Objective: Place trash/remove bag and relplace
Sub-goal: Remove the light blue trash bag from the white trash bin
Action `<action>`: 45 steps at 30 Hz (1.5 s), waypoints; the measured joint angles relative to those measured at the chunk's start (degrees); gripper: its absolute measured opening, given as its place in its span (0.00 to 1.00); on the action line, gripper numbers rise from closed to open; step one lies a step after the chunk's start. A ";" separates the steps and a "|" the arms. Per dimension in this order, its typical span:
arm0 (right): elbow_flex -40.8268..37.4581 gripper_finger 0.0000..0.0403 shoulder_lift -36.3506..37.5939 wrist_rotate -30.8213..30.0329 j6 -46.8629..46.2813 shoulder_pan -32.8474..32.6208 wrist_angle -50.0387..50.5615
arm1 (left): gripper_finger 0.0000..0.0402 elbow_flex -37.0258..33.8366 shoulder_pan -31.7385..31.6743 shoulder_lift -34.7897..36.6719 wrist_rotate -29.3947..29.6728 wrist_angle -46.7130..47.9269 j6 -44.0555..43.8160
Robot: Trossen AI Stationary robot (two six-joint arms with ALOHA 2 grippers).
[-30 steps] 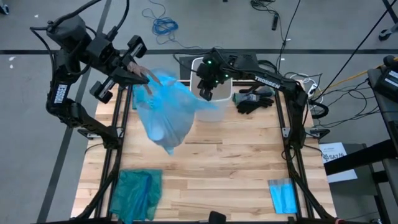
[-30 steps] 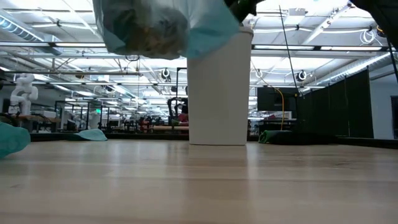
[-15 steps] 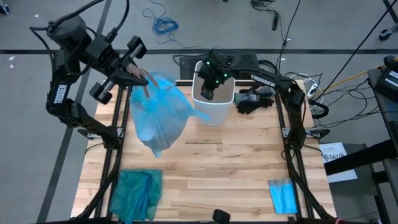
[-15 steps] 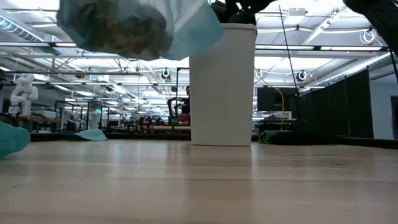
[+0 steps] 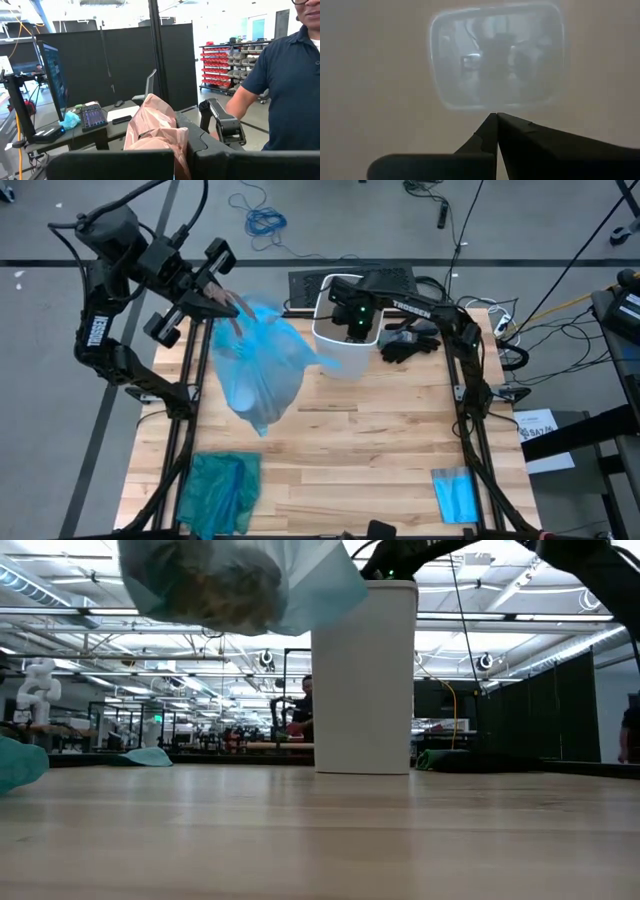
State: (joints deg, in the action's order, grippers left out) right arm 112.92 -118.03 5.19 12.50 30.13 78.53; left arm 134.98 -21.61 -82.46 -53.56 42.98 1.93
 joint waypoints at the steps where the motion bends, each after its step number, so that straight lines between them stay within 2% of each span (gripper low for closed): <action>1: 0.06 0.00 0.54 -0.27 0.16 0.02 0.97 | 0.00 0.00 0.00 0.00 0.00 0.00 0.00; 13: -1.11 0.00 4.13 -0.60 0.46 0.29 6.69 | 0.00 0.00 0.00 0.14 0.00 1.80 0.42; 21: -15.37 0.00 16.04 1.03 -2.57 0.94 -4.06 | 0.00 0.00 0.00 0.81 -0.05 3.01 1.20; 27: -23.47 0.00 21.46 0.99 -7.04 1.76 -8.91 | 0.00 0.00 0.00 0.35 -0.07 2.48 2.03; 35: -23.24 0.00 27.06 2.60 -12.37 0.83 -17.28 | 0.00 0.02 0.00 -0.68 -0.07 2.36 3.45; 38: -22.25 0.00 27.68 1.88 -12.13 0.92 -14.05 | 0.00 0.02 0.00 -0.72 -0.07 1.83 3.50; 42: -21.84 0.00 27.69 -3.31 -9.58 1.39 -6.28 | 0.00 0.01 0.00 -0.72 -0.07 1.24 3.38; 45: -21.84 0.00 27.79 -3.78 -9.03 1.88 -6.17 | 0.00 0.00 0.00 -0.72 -0.07 1.25 3.04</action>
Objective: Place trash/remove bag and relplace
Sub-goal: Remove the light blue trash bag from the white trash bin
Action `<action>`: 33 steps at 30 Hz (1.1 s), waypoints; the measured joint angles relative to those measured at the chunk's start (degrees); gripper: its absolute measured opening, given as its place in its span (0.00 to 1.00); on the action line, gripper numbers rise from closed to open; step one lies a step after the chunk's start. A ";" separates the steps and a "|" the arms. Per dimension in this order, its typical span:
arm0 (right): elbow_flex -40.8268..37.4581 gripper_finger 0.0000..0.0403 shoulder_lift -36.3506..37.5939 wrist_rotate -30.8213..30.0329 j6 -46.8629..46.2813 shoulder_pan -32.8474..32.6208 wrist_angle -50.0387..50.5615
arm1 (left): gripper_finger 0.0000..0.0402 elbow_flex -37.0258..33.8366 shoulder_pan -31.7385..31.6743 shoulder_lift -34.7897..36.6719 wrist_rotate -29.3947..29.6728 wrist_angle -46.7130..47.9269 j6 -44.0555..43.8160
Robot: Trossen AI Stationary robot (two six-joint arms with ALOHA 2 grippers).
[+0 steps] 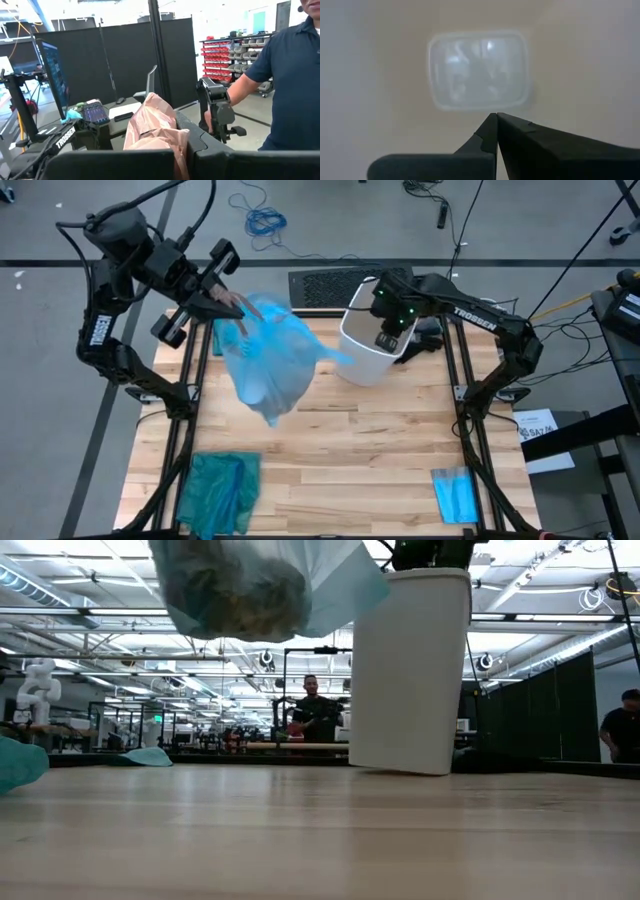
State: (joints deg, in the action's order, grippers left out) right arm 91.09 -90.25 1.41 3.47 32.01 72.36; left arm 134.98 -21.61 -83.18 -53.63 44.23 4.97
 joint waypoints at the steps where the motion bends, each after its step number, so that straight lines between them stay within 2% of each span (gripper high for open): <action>1: 0.00 0.00 0.22 0.04 -0.05 -0.01 -0.76 | 0.00 0.01 0.00 0.00 0.00 0.00 0.00; 7: 0.07 0.00 2.32 2.35 -1.15 -0.53 -6.54 | 0.00 0.00 0.00 0.00 1.29 -0.05 -0.11; 14: 1.43 0.00 6.19 3.08 -1.32 -0.66 -7.38 | 0.00 0.00 0.00 0.00 4.39 -1.45 -1.25; 18: 5.12 0.00 9.59 3.13 -1.32 -0.66 -6.83 | 0.00 0.00 0.00 -0.30 4.59 -9.49 -5.05; 25: 14.77 0.00 15.11 3.38 -2.95 -2.98 -8.83 | 0.00 0.06 0.00 -1.48 4.66 -32.67 -15.78; 27: 16.72 0.00 16.21 5.27 -3.47 -4.95 -10.65 | 0.00 0.11 0.02 -1.93 5.26 -28.10 -16.46; 29: 17.62 0.00 16.97 9.12 -4.36 -7.49 -14.83 | 0.00 0.11 0.22 -2.61 8.94 -21.12 -16.26; 31: 17.66 0.00 17.28 12.93 -4.79 -10.48 -20.49 | 0.00 0.09 1.09 -4.08 10.77 -22.01 -16.26; 33: 17.66 0.00 16.85 14.10 -4.67 -13.88 -25.11 | 0.00 -0.01 1.72 -5.22 11.18 -25.76 -16.26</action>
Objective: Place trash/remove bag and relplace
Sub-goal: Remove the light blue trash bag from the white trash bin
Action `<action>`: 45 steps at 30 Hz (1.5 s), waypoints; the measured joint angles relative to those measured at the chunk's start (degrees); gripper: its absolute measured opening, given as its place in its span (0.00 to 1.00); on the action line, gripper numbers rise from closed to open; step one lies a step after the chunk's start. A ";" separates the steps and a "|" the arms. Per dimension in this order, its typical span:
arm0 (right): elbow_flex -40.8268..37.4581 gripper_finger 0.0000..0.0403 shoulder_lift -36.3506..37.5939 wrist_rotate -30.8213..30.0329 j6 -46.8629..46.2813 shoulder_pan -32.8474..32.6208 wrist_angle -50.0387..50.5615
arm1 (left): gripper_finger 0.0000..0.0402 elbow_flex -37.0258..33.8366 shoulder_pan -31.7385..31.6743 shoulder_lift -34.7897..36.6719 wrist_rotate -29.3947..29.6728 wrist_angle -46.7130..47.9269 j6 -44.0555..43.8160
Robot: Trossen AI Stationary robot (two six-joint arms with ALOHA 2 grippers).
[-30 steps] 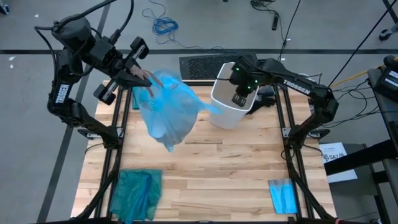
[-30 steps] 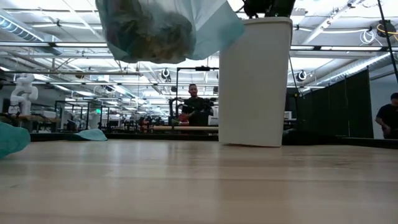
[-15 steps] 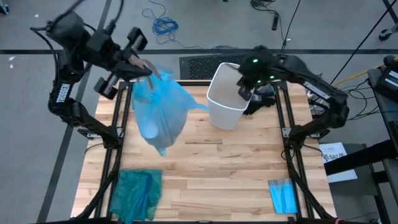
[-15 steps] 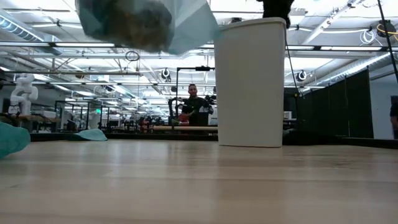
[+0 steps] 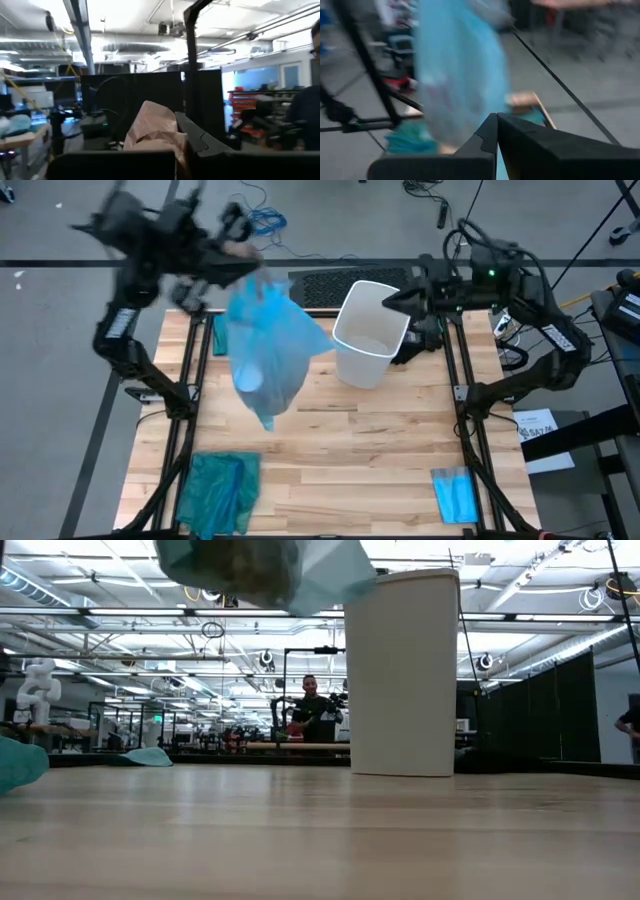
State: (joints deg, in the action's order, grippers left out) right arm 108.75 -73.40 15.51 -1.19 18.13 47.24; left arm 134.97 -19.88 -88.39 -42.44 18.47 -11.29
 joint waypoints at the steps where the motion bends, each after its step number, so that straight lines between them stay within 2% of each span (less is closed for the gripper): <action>1: 0.00 0.00 -0.43 0.00 0.39 -1.64 -1.90 | 0.00 -0.12 0.18 -0.53 -0.01 -0.97 0.01; 6: -0.10 0.00 -3.53 -0.11 4.48 -6.19 -4.40 | 0.00 0.07 0.18 -1.06 -0.54 -3.33 -0.04; 11: -0.15 0.00 -5.29 -0.11 8.85 -7.51 -4.62 | 0.00 0.07 0.22 -1.08 -2.62 -3.17 1.13; 17: -0.15 0.00 -7.46 -0.13 20.36 -7.86 -9.47 | 0.00 0.03 0.25 -0.90 -6.20 -3.24 1.23; 19: -0.15 0.00 -8.17 -0.13 17.63 -7.86 -12.83 | 0.00 0.05 0.24 -0.88 -7.49 -3.25 1.22; 23: -0.13 0.00 -9.76 -0.13 6.23 -7.69 -19.28 | 0.00 -0.01 0.26 -1.10 -8.37 -2.92 1.11; 26: -0.13 0.00 -11.18 -0.51 5.30 -7.71 -23.93 | 0.00 0.00 0.26 -1.01 -9.20 -3.11 1.09; 31: -0.09 0.00 -13.05 -6.66 2.21 -7.19 -27.47 | 0.00 0.01 0.26 -0.88 -9.90 -3.07 1.08; 33: -0.07 0.00 -13.60 -5.97 1.87 -7.11 -27.42 | 0.00 0.01 0.26 -0.88 -10.53 -3.09 1.07; 36: -0.07 0.01 -14.58 -0.61 2.10 -7.28 -28.02 | 0.00 0.01 0.25 -0.84 -11.32 -3.12 1.07; 40: -0.07 0.10 -15.66 4.00 0.91 -7.37 -27.16 | 0.00 0.02 0.26 -0.84 -11.71 -3.12 1.07; 45: -0.17 0.31 -16.58 8.75 -2.84 -7.31 -26.84 | 0.00 0.01 0.26 -0.84 -12.63 -3.09 1.05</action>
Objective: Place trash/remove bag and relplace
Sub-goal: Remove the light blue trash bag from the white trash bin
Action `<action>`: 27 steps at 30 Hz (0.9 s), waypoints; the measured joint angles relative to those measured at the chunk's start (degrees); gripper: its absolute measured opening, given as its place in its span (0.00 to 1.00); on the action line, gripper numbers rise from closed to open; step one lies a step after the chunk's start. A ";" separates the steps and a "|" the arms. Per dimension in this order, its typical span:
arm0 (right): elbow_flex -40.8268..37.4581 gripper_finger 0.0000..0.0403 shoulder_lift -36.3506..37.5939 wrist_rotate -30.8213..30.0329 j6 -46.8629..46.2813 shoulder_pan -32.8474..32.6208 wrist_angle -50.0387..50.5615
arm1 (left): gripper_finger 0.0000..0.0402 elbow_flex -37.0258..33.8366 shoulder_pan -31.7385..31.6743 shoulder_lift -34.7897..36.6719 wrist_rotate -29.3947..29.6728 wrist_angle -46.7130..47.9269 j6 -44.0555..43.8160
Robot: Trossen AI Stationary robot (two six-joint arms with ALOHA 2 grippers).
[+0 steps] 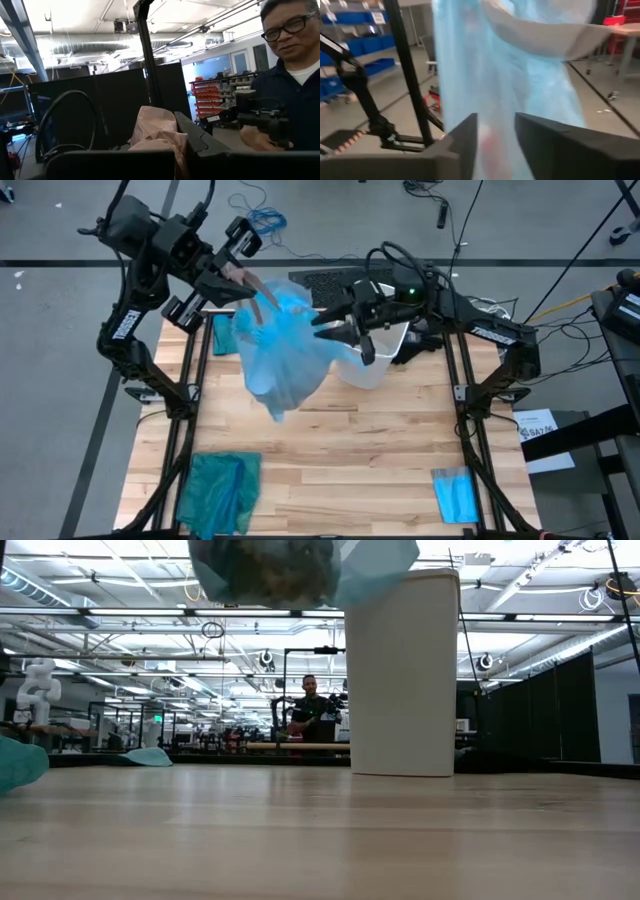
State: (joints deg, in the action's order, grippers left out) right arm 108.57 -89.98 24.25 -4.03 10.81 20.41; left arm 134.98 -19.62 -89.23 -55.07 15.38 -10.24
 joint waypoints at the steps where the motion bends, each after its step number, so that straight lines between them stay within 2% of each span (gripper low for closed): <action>1: 0.00 0.36 0.01 0.21 -0.92 -0.03 -0.32 | 0.00 0.00 0.00 0.00 -0.26 0.07 0.00; 7: 0.02 0.65 0.12 0.13 -7.82 0.11 -4.00 | 0.00 0.00 -0.01 0.01 -0.87 0.11 -0.02; 12: 0.02 0.80 0.14 -0.29 -9.03 0.31 -6.93 | 0.00 0.00 0.00 0.02 -0.88 0.11 0.00; 19: 0.13 0.87 -0.91 -2.19 -7.47 0.37 -9.22 | 0.00 0.00 0.01 0.02 -0.89 -1.79 -0.02; 27: 0.07 0.88 -4.19 -1.80 -7.30 0.37 -11.17 | 0.00 0.00 0.19 0.07 -0.90 -4.21 -1.51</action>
State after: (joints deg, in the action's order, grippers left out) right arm 108.64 -94.17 22.45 -11.33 11.18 9.24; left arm 134.98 -19.44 -89.17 -55.97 11.17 -11.75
